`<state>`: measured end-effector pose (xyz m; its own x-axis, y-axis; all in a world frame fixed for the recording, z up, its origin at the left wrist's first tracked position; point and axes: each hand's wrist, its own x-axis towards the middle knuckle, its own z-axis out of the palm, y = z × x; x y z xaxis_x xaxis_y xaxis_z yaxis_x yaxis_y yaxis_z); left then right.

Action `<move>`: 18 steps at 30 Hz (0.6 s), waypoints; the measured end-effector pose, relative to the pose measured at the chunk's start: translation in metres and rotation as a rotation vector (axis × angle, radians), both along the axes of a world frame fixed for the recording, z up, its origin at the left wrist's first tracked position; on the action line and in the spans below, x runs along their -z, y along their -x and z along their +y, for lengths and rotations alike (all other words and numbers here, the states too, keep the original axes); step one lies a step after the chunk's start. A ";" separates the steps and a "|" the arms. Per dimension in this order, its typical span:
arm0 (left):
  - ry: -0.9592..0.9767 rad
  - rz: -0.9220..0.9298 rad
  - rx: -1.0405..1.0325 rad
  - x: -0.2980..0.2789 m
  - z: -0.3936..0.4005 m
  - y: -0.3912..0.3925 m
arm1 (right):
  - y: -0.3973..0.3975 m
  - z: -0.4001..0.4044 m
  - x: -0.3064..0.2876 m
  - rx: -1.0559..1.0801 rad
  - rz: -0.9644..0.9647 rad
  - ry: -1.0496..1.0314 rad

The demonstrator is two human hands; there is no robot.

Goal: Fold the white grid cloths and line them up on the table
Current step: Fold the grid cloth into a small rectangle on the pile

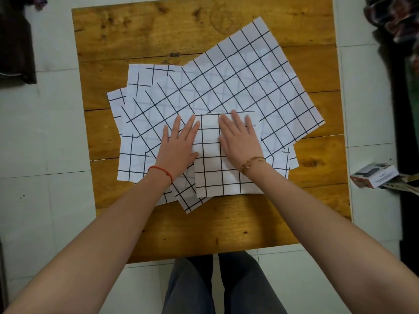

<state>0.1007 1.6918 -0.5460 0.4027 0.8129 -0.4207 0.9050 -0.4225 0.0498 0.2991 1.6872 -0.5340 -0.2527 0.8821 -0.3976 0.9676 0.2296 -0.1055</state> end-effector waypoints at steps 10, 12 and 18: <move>0.044 -0.014 -0.021 -0.003 0.002 -0.003 | -0.054 -0.014 -0.009 0.294 0.031 -0.100; 0.004 -0.002 0.001 -0.004 0.001 -0.003 | -0.042 -0.010 -0.014 0.254 0.056 -0.118; -0.094 -0.043 0.011 -0.004 -0.017 -0.001 | 0.004 -0.006 -0.012 -0.089 0.090 0.003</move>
<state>0.1015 1.6751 -0.5418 0.4281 0.8434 -0.3247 0.8981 -0.4372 0.0485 0.2950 1.6811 -0.5224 -0.3648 0.8535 -0.3722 0.9299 0.3140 -0.1913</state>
